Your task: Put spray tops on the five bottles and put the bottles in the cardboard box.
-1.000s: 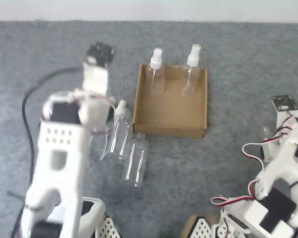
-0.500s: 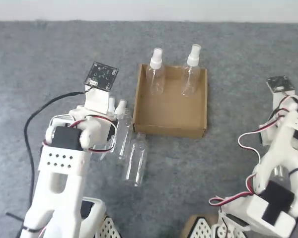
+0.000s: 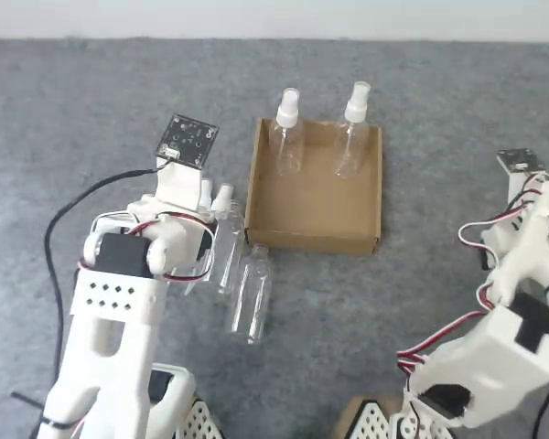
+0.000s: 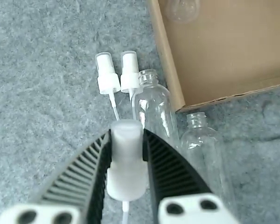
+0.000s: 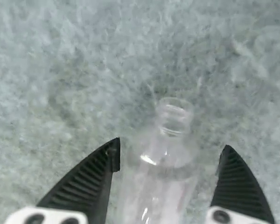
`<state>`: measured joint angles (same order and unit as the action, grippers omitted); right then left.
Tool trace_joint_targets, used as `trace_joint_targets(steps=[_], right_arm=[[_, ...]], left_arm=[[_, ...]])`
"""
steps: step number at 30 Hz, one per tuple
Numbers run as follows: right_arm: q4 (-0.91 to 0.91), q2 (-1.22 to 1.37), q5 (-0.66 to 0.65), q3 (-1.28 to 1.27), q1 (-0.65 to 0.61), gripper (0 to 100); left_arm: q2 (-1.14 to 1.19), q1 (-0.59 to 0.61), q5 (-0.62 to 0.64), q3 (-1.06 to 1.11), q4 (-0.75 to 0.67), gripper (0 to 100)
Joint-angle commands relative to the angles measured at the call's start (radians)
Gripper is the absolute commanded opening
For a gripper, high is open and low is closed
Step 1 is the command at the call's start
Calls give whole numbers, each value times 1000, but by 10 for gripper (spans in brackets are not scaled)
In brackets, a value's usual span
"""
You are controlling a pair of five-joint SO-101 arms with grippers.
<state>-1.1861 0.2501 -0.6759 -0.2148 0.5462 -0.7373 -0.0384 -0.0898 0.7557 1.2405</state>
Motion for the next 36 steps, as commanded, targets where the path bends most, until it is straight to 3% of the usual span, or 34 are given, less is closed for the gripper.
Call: trace_joint_targets(steps=[1,4,10,15,22,29,36], right_arm=[[-10,-7,-11,61,10,151],[-10,-15,-11,63,5,10],[-41,-116,-11,71,-5,7],[-213,-357,55,126,-130,6],[-246,-788,292,23,-522,6],[-42,-1076,423,-238,-1024,6],[306,-1110,499,-509,-1236,6]], left_arm=[[-35,-6,3,-5,-26,13],[-35,-6,3,-5,-26,13],[-44,-5,0,-18,-28,13],[-106,-5,-5,-97,-25,13],[-253,-5,32,-275,8,13],[-292,-5,183,-516,5,13],[-292,74,316,-627,-114,13]])
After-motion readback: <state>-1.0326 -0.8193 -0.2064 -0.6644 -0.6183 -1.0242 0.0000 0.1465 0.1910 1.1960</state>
